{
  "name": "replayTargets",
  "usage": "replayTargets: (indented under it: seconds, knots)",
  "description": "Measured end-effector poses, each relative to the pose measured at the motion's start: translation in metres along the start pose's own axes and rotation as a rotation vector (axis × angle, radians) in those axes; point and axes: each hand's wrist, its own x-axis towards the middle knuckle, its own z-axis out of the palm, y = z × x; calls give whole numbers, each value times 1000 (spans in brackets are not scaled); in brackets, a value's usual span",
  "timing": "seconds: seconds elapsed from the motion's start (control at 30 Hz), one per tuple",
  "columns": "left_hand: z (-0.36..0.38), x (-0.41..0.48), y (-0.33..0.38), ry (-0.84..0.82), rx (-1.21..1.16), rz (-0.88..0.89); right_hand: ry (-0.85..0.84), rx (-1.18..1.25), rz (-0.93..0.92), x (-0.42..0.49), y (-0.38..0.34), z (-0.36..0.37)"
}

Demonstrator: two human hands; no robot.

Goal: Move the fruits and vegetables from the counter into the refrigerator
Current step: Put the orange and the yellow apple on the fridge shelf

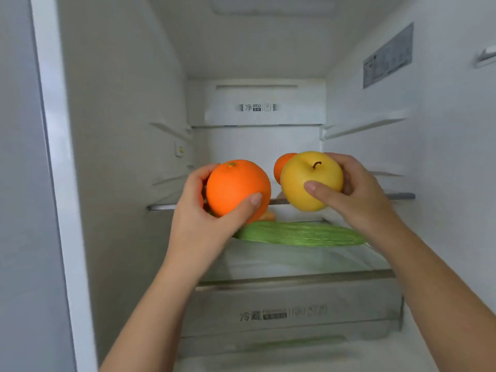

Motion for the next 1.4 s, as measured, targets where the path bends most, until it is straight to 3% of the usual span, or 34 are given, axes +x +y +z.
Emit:
replayTargets:
  seconds: [0.37,0.6,0.93,1.4]
  knots:
    - [2,85,-24,-89,175,-168,-242,-18,146,94,29,26]
    - [4,112,-38,-270,212,-276,-387,-50,217,113,32,37]
    - [2,115,-44,-397,26,-406,-412,15,240,115,42,43]
    - [3,114,-49,-352,107,-333,-421,-57,174,114,50,42]
